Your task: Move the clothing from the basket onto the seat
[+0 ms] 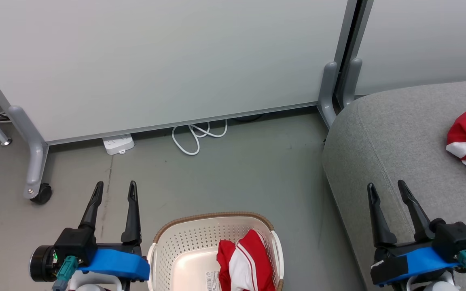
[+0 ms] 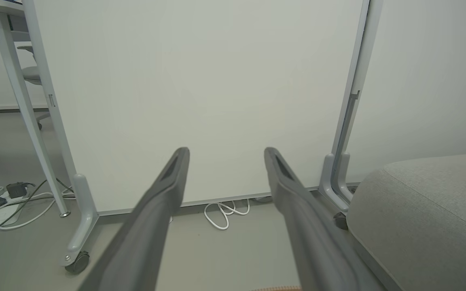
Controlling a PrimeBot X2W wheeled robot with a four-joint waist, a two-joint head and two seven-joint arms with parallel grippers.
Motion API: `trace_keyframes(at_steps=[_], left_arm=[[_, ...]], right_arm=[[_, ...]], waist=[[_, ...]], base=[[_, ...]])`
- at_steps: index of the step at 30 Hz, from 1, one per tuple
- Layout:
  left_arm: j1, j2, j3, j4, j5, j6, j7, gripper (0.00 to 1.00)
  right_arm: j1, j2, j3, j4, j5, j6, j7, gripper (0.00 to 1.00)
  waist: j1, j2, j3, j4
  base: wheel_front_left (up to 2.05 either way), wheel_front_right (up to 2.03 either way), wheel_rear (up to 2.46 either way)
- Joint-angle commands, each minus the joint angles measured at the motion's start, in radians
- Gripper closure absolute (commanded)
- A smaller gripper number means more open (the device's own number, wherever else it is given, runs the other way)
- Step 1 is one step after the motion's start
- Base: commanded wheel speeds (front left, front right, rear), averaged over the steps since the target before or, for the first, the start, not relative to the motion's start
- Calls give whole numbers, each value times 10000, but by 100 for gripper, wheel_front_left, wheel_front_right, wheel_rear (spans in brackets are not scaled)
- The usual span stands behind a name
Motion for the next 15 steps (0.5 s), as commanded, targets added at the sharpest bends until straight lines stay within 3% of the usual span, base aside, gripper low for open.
trace_keyframes(at_steps=[1,15], left_arm=[[116,-28,52,31,11,-60,-28,0],[1,-45,-18,102,20,-123,-27,0]], right_arm=[[187,37,-20,17,45,1,-38,0],[170,110,-5,44,49,1,-38,0]], waist=[[1,-1,-2,7],[1,-1,25,47]], base=[[0,0,0],[0,0,0]])
